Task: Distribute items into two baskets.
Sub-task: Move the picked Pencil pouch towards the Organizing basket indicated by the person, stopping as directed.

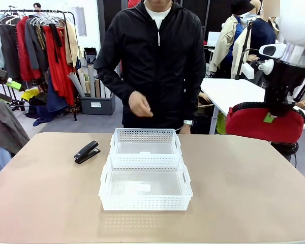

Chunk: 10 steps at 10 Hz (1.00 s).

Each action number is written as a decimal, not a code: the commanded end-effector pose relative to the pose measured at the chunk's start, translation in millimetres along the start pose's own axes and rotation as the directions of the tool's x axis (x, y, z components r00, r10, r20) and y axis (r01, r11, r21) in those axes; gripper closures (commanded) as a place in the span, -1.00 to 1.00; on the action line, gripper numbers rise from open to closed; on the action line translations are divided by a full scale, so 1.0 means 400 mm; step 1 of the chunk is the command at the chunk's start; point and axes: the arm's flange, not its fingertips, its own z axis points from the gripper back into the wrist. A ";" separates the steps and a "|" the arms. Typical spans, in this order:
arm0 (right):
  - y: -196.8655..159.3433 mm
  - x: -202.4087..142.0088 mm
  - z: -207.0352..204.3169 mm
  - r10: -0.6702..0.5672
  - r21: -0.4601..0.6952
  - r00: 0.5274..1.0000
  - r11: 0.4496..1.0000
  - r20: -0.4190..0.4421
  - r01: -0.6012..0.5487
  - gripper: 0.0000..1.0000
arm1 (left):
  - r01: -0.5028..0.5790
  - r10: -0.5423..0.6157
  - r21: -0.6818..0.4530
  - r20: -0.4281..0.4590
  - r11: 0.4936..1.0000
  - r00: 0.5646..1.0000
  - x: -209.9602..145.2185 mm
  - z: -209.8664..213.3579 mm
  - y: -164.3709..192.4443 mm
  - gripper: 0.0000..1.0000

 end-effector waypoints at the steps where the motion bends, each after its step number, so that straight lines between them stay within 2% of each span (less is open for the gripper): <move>1: 0.000 -0.001 -0.002 -0.003 -0.011 1.000 1.000 0.010 0.003 1.00 | -0.002 0.002 -0.006 0.009 1.000 1.000 0.001 0.002 -0.001 -1.00; 10: 0.000 -0.001 -0.002 -0.003 -0.011 1.000 1.000 0.010 0.003 1.00 | -0.002 0.002 -0.006 0.009 1.000 1.000 0.001 0.002 -0.001 -1.00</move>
